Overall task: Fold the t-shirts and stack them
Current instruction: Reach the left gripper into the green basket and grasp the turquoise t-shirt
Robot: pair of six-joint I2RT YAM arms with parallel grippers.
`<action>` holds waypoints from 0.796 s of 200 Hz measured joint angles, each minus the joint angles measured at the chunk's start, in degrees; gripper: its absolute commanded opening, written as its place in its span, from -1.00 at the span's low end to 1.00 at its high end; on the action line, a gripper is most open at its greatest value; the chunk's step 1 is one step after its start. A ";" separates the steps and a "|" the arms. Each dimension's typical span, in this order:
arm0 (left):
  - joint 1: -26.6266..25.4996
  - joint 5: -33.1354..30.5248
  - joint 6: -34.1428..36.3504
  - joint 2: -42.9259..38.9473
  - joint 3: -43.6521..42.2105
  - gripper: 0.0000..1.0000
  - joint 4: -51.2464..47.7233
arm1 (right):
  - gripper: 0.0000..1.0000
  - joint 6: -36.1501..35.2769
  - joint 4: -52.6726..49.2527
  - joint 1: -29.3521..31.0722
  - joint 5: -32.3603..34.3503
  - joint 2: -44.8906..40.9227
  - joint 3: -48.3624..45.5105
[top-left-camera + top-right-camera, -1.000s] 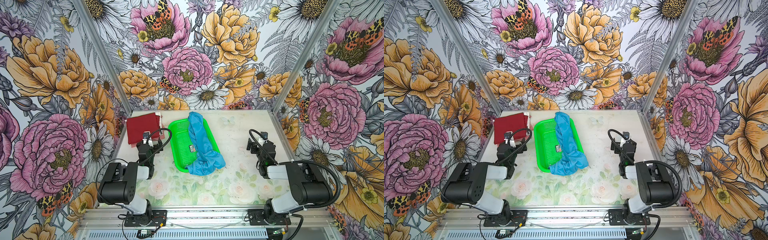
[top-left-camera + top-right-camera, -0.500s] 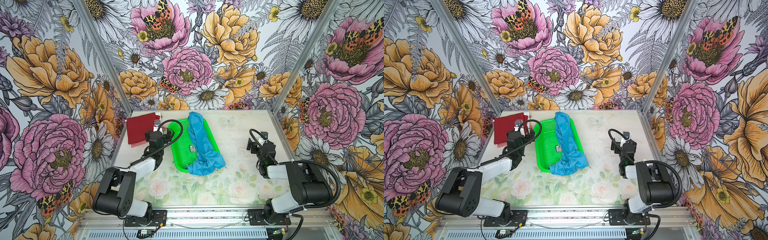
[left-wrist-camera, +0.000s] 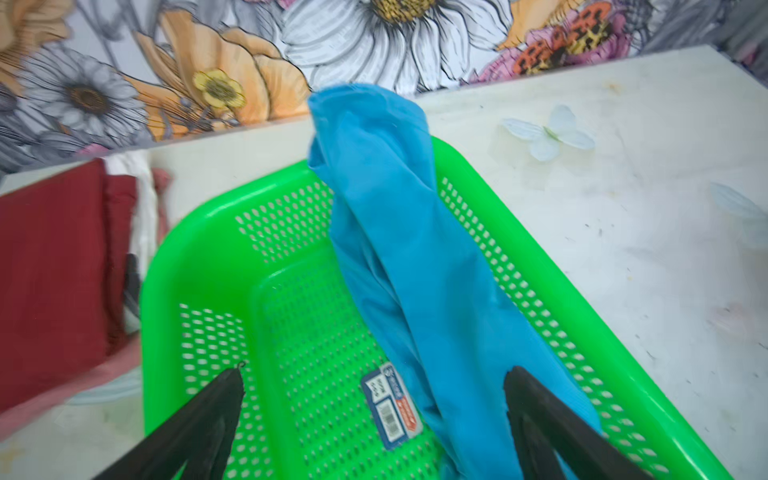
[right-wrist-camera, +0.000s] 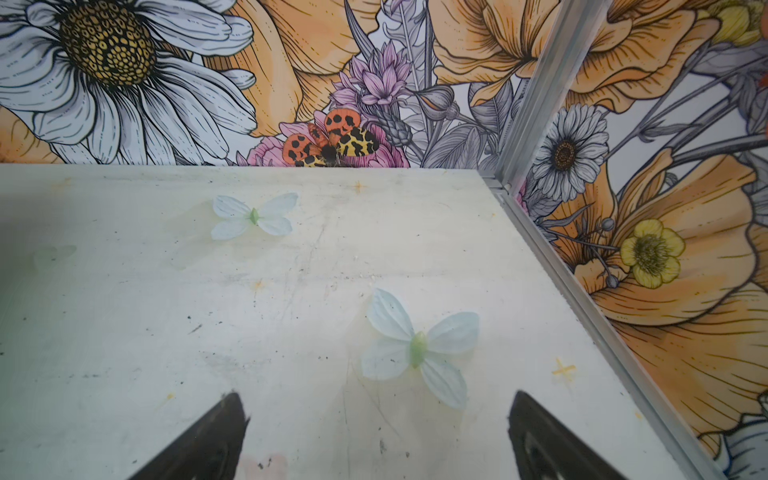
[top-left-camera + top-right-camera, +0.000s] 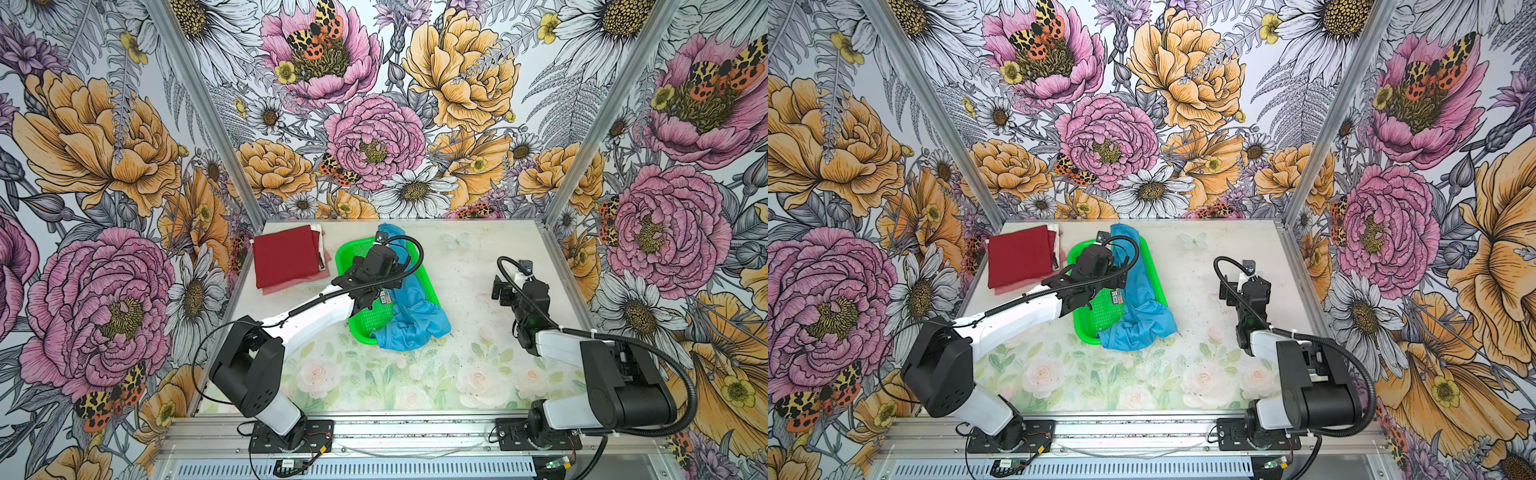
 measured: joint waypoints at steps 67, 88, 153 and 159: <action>-2.80 12.52 -8.46 16.02 10.05 0.93 -4.04 | 0.99 5.40 -26.97 5.57 -1.64 -17.07 8.57; -2.80 15.34 -10.84 18.73 11.30 0.33 -4.11 | 0.99 6.43 -32.89 5.92 -2.82 -21.73 8.57; -2.56 21.05 -14.56 19.28 11.85 -1.00 -4.44 | 0.99 7.50 -40.79 6.54 -8.17 -27.06 8.70; -2.32 21.42 -14.56 18.38 11.61 -1.00 -4.55 | 0.99 7.56 -41.42 6.86 -9.14 -26.32 9.03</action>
